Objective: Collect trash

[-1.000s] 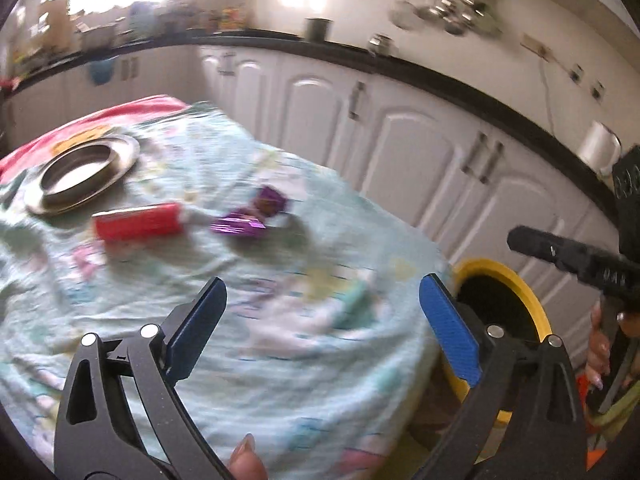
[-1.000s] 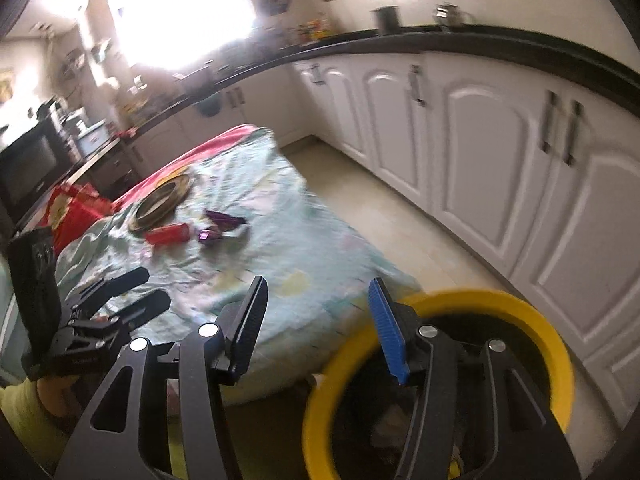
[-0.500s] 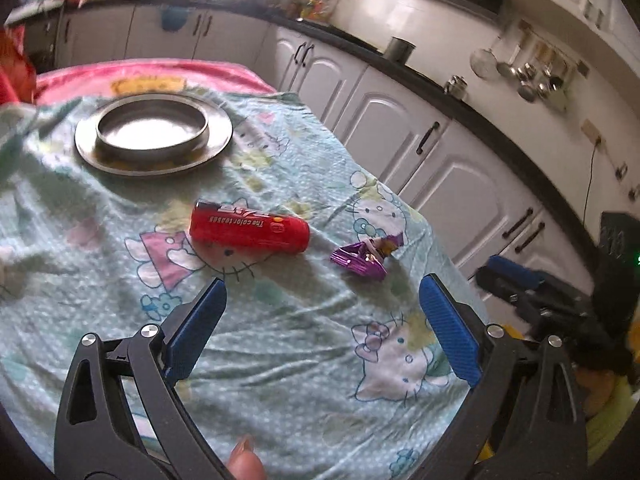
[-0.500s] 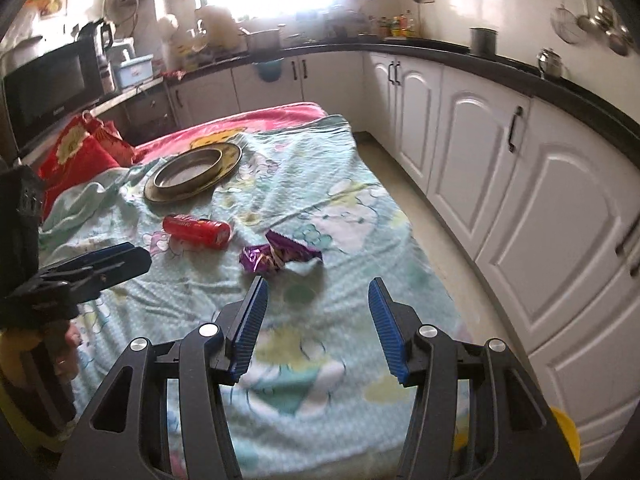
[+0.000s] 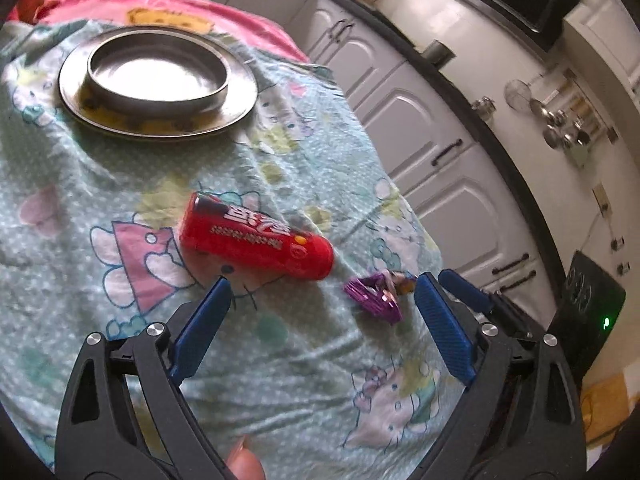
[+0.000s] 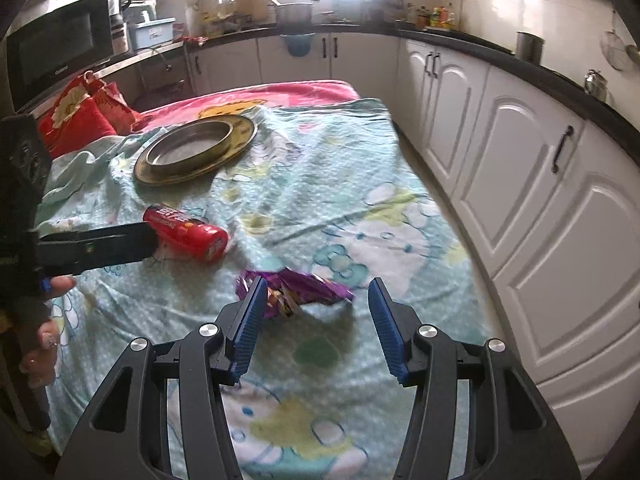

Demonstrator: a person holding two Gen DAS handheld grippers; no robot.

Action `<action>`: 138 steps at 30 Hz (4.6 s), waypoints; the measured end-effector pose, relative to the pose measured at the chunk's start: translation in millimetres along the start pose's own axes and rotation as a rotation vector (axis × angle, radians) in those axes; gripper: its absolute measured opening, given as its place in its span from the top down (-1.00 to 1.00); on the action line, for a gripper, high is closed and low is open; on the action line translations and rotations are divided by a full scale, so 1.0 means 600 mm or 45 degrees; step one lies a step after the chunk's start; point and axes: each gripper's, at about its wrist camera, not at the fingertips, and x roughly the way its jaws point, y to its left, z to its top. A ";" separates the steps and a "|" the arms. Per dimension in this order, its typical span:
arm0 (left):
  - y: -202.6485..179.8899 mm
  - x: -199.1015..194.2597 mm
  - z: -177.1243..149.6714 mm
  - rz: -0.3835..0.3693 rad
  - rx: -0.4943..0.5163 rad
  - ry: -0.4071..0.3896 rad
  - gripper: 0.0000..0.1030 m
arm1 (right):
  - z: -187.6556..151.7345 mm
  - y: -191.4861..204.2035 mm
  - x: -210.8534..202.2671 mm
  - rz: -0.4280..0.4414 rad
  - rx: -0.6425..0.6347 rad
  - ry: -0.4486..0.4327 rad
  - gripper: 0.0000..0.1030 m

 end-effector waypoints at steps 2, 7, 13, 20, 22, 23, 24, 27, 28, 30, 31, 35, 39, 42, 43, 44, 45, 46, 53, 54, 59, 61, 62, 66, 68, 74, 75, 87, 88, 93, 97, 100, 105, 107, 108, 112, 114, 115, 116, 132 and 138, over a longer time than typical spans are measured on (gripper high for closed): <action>0.007 0.009 0.006 0.012 -0.050 0.011 -0.65 | 0.005 0.005 0.014 -0.002 -0.014 0.013 0.02; 0.024 0.030 0.022 0.031 -0.180 0.013 -0.65 | 0.001 0.011 0.043 0.003 -0.034 0.066 0.46; 0.026 0.048 0.045 0.097 -0.256 -0.020 -0.50 | -0.032 0.015 0.004 0.026 -0.016 0.036 0.73; 0.030 0.054 0.050 0.238 -0.208 -0.062 0.27 | -0.070 -0.004 -0.059 0.053 0.107 0.000 0.74; 0.025 0.051 0.045 0.243 -0.152 -0.068 0.28 | -0.079 -0.010 -0.078 0.059 0.141 -0.022 0.74; 0.024 0.052 0.044 0.240 -0.136 -0.068 0.31 | -0.085 -0.013 -0.090 0.055 0.158 -0.037 0.74; 0.020 0.050 0.041 0.234 -0.115 -0.069 0.33 | -0.090 -0.016 -0.100 0.053 0.171 -0.049 0.74; -0.001 0.042 0.029 0.197 -0.035 -0.073 0.46 | -0.104 -0.022 -0.130 0.016 0.188 -0.083 0.74; -0.014 0.040 0.024 0.184 0.011 -0.071 0.50 | -0.110 -0.025 -0.143 -0.006 0.189 -0.098 0.75; -0.035 0.037 0.012 0.174 0.084 -0.065 0.52 | -0.117 -0.030 -0.159 -0.026 0.197 -0.113 0.75; -0.048 0.037 0.004 0.158 0.122 -0.055 0.52 | -0.124 -0.034 -0.171 -0.038 0.201 -0.121 0.75; -0.083 0.040 -0.027 0.078 0.197 -0.009 0.53 | -0.143 -0.048 -0.201 -0.074 0.236 -0.146 0.75; -0.125 0.038 -0.065 0.034 0.308 0.011 0.53 | -0.162 -0.067 -0.232 -0.113 0.279 -0.171 0.75; -0.162 0.031 -0.094 -0.002 0.400 0.014 0.53 | -0.177 -0.085 -0.254 -0.146 0.317 -0.181 0.75; -0.171 0.030 -0.098 -0.011 0.419 0.015 0.53 | -0.184 -0.093 -0.262 -0.159 0.335 -0.185 0.75; -0.183 0.030 -0.104 -0.024 0.441 0.017 0.53 | -0.189 -0.098 -0.268 -0.168 0.348 -0.187 0.75; -0.195 0.028 -0.112 -0.038 0.468 0.019 0.53 | -0.195 -0.103 -0.274 -0.179 0.361 -0.190 0.75; -0.204 0.028 -0.116 -0.047 0.482 0.022 0.53 | -0.201 -0.105 -0.281 -0.192 0.374 -0.193 0.75; -0.263 0.018 -0.163 -0.132 0.587 0.052 0.53 | -0.253 -0.134 -0.325 -0.264 0.462 -0.206 0.75; -0.270 0.017 -0.169 -0.140 0.599 0.056 0.53 | -0.259 -0.138 -0.330 -0.275 0.472 -0.208 0.75; -0.308 0.012 -0.201 -0.187 0.674 0.079 0.53 | -0.296 -0.157 -0.358 -0.322 0.527 -0.215 0.75; -0.322 0.008 -0.215 -0.205 0.707 0.087 0.53 | -0.308 -0.161 -0.367 -0.337 0.537 -0.215 0.75; -0.328 0.007 -0.222 -0.213 0.722 0.090 0.53 | -0.314 -0.162 -0.371 -0.349 0.543 -0.216 0.75; -0.354 0.005 -0.256 -0.247 0.791 0.114 0.53 | -0.338 -0.170 -0.387 -0.370 0.566 -0.217 0.75; -0.363 0.005 -0.272 -0.259 0.820 0.126 0.53 | -0.348 -0.172 -0.394 -0.381 0.575 -0.217 0.75; -0.384 0.007 -0.324 -0.277 0.910 0.176 0.53 | -0.370 -0.179 -0.410 -0.413 0.593 -0.210 0.75; -0.387 0.007 -0.333 -0.281 0.929 0.183 0.53 | -0.374 -0.180 -0.412 -0.416 0.594 -0.207 0.75; -0.409 0.019 -0.395 -0.316 1.049 0.258 0.53 | -0.423 -0.181 -0.410 -0.391 0.627 -0.125 0.75; -0.412 0.021 -0.400 -0.318 1.054 0.263 0.53 | -0.426 -0.182 -0.409 -0.387 0.631 -0.118 0.75; -0.419 0.029 -0.418 -0.332 1.092 0.295 0.52 | -0.446 -0.189 -0.394 -0.371 0.674 -0.080 0.74; -0.421 0.036 -0.423 -0.332 1.103 0.316 0.52 | -0.460 -0.195 -0.383 -0.361 0.716 -0.052 0.73; -0.418 0.042 -0.420 -0.323 1.091 0.327 0.29 | -0.467 -0.202 -0.378 -0.359 0.750 -0.038 0.48; -0.408 0.038 -0.405 -0.304 1.053 0.305 -0.17 | -0.471 -0.211 -0.388 -0.387 0.786 -0.060 0.14; -0.403 0.032 -0.394 -0.282 1.042 0.264 -0.48 | -0.469 -0.214 -0.394 -0.393 0.805 -0.080 0.02; -0.397 0.027 -0.387 -0.265 1.034 0.242 -0.55 | -0.467 -0.213 -0.398 -0.399 0.813 -0.090 -0.05; -0.374 0.010 -0.351 -0.195 0.973 0.169 -0.79 | -0.444 -0.200 -0.412 -0.417 0.816 -0.149 -0.36; -0.357 -0.001 -0.328 -0.160 0.927 0.130 -0.79 | -0.425 -0.187 -0.425 -0.453 0.812 -0.218 -0.77; -0.350 -0.006 -0.319 -0.152 0.910 0.118 -0.79 | -0.416 -0.178 -0.432 -0.484 0.815 -0.253 -0.84; -0.343 -0.012 -0.308 -0.139 0.893 0.102 -0.79 | -0.404 -0.168 -0.438 -0.512 0.815 -0.295 -0.89; -0.216 -0.152 -0.224 0.080 0.834 -0.164 -0.79 | -0.266 0.047 -0.394 -0.566 0.610 -0.343 -0.88; -0.198 -0.207 -0.250 0.064 0.880 -0.249 -0.79 | -0.296 0.123 -0.416 -0.594 0.518 -0.481 -0.88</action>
